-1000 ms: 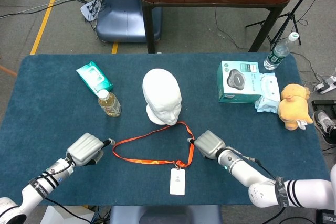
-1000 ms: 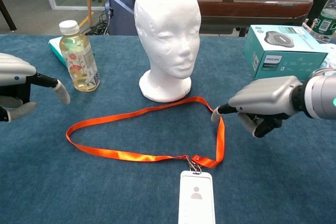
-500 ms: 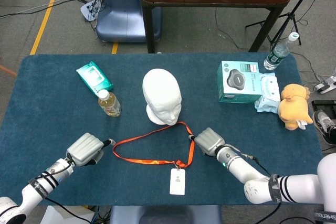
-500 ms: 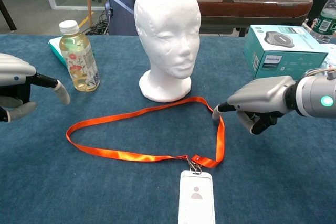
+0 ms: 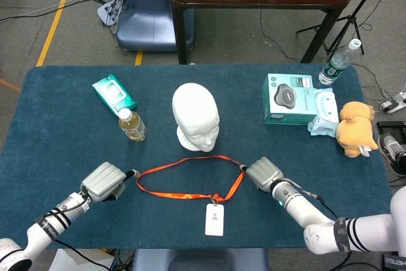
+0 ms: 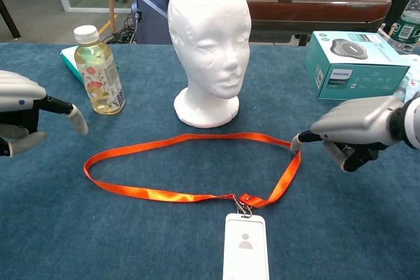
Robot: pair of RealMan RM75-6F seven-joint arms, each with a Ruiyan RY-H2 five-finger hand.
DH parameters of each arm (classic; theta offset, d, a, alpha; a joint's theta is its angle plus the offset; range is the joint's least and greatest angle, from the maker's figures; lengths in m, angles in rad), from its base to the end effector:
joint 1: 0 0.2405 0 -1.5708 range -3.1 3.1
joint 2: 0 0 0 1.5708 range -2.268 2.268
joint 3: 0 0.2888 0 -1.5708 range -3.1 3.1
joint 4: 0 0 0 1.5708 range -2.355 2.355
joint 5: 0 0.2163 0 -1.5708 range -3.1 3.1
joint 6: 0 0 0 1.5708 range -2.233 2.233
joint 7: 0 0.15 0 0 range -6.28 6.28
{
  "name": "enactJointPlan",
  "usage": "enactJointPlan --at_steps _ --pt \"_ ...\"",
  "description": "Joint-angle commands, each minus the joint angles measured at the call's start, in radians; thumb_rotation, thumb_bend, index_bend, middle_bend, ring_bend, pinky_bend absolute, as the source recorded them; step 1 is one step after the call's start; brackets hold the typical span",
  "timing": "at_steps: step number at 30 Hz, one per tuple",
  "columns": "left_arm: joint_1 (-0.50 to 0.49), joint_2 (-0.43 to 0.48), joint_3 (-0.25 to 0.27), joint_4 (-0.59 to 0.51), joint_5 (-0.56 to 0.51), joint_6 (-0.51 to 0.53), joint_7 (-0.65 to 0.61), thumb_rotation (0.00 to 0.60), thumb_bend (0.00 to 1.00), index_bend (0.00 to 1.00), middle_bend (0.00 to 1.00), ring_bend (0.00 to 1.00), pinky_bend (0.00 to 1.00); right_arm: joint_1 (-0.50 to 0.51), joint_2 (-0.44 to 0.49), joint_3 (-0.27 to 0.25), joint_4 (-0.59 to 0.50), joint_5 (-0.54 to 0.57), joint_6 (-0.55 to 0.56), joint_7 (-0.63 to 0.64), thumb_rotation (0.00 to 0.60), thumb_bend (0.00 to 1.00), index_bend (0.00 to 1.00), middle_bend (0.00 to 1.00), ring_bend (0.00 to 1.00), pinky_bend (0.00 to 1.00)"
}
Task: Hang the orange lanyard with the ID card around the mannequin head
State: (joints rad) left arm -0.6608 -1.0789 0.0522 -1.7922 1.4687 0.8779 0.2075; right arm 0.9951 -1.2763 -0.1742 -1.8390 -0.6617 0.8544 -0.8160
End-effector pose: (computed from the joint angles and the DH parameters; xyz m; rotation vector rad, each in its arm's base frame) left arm -0.2173 0.2939 0.0744 -2.2088 -0.7990 -0.6877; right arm -0.1948 -0.3217 0.0052 2.2411 -0.7552 0.2115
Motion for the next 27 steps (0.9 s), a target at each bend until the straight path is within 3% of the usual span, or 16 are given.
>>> enactJointPlan --at_steps 1,14,20,27 --pt "0.001 0.0 0.001 -0.003 0.002 -0.001 0.004 0.583 0.59 0.25 1.0 1.0 0.96 -0.012 0.02 -0.019 -0.018 -0.001 0.017 0.005 0.6 1.0 0.15 1.0 0.99 1.0" --pt "0.006 0.0 0.004 -0.023 0.008 -0.005 0.029 0.597 0.59 0.25 1.0 1.0 0.96 -0.078 0.093 -0.066 -0.091 -0.054 0.077 0.055 0.6 1.0 0.15 1.0 0.99 1.0" --pt "0.006 0.001 0.002 -0.03 0.007 -0.007 0.037 0.598 0.59 0.25 1.0 1.0 0.97 -0.099 0.07 -0.041 -0.056 -0.117 0.067 0.101 0.6 1.0 0.15 1.0 0.99 1.0" --pt "0.014 0.01 0.002 -0.032 0.002 -0.001 0.038 0.599 0.59 0.25 1.0 1.0 0.96 -0.082 0.025 0.007 -0.012 -0.114 0.047 0.105 0.6 1.0 0.15 1.0 0.99 1.0"
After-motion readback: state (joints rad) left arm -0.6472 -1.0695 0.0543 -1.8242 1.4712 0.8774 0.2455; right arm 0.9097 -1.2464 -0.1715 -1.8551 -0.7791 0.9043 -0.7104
